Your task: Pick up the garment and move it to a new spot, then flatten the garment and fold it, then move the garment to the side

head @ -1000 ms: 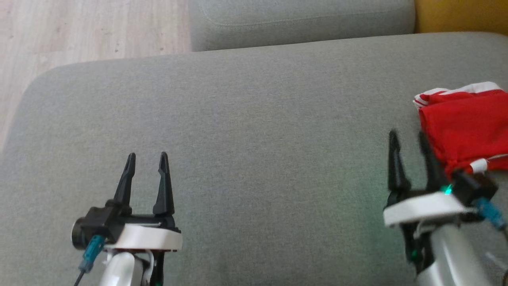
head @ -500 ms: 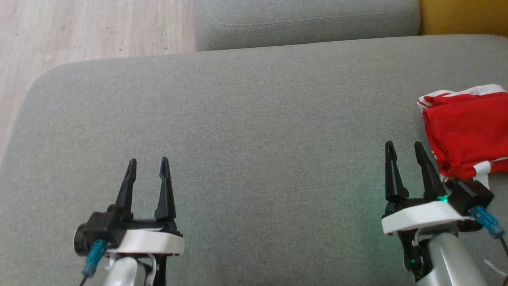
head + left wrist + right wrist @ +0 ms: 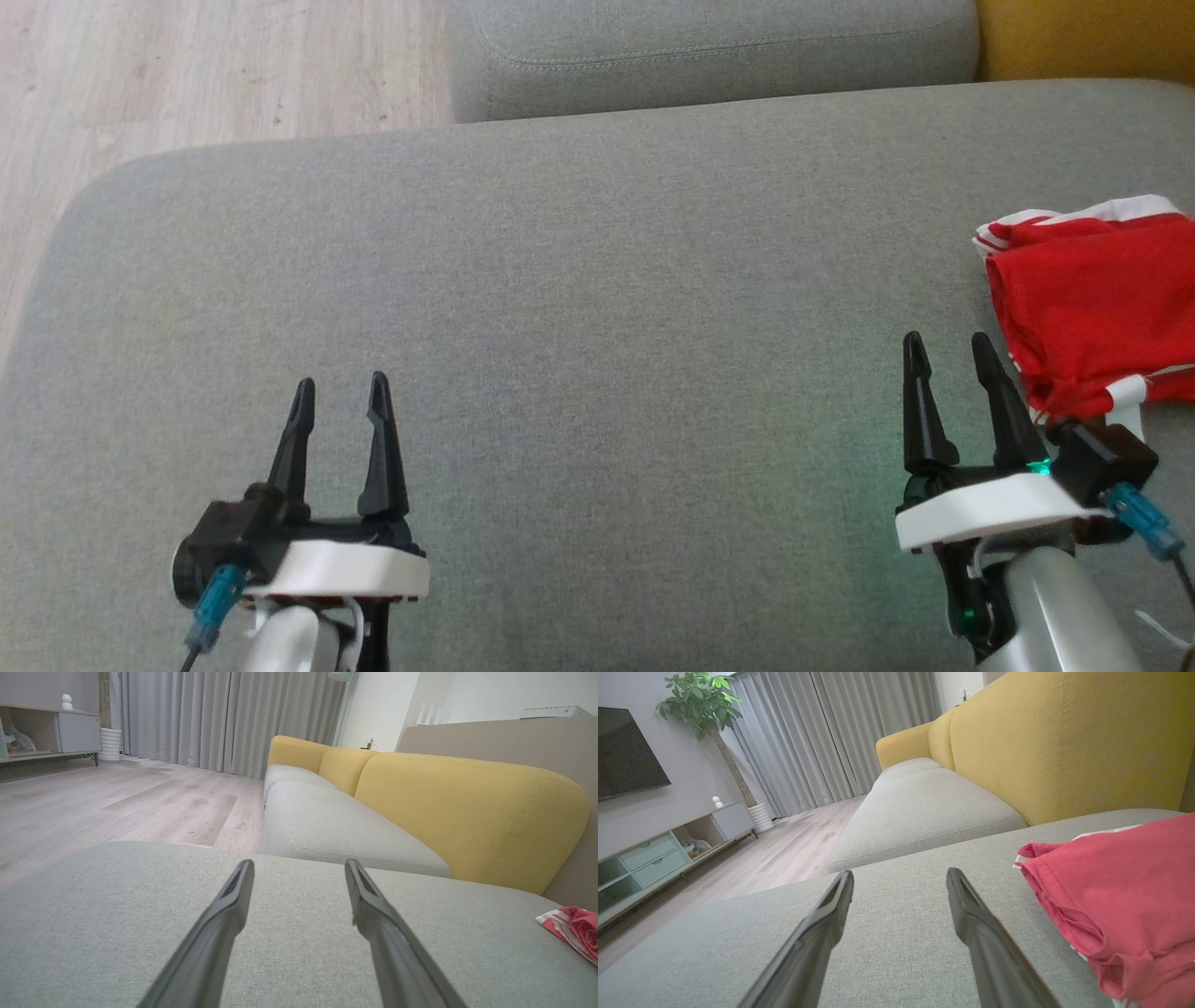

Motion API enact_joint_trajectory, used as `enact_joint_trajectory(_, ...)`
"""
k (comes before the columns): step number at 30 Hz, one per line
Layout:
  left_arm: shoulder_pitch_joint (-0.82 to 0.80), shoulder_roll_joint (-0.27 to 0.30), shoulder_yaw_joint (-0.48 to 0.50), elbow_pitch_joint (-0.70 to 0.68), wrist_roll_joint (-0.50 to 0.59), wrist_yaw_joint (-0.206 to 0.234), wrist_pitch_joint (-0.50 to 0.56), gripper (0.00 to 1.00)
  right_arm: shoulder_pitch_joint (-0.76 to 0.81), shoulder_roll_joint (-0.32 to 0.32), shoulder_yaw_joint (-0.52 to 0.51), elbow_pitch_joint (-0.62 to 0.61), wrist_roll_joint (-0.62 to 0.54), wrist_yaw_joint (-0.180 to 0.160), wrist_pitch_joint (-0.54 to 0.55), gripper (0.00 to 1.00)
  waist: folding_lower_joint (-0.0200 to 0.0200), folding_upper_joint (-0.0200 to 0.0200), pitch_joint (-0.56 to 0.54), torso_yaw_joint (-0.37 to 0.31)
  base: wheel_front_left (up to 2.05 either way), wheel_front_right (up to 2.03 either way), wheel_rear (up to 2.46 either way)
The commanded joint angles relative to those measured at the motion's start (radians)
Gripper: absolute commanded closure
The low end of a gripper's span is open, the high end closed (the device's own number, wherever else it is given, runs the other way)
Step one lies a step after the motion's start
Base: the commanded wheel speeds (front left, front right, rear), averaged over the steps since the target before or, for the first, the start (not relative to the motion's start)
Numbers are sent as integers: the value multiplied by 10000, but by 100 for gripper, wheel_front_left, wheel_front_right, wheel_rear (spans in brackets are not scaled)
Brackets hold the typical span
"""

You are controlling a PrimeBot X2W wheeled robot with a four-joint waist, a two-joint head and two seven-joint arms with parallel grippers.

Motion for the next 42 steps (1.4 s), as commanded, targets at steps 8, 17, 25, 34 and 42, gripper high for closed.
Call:
enact_joint_trajectory(8, -255, 45, 402, -227, -138, 80, -51, 0, -266, -30, 272, -350, -37, -9, -135, 0, 0, 0, 1, -13, 0, 0, 0)
enact_joint_trajectory(17, 109, -2, 27, 509, -576, -41, 151, 100, 159, 5, -12, 364, 509, 0, 132, 100, 0, 0, -16, -5, 0, 0, 0)
enact_joint_trajectory(25, 103, 1, 176, 464, -1302, -99, 354, 100, 160, -21, -82, 295, 1272, -1, 315, 100, 0, 0, -45, 14, 0, 0, 0)
enact_joint_trajectory(34, 91, 4, 369, 410, -2238, -174, 617, 100, 166, -46, -175, 201, 2246, -2, 551, 100, 0, 0, -82, 39, 0, 0, 0)
enact_joint_trajectory(42, 77, 7, 543, 365, -3070, -240, 853, 100, 173, -64, -263, 116, 3108, -2, 765, 100, 0, 0, -116, 61, 0, 0, 0)
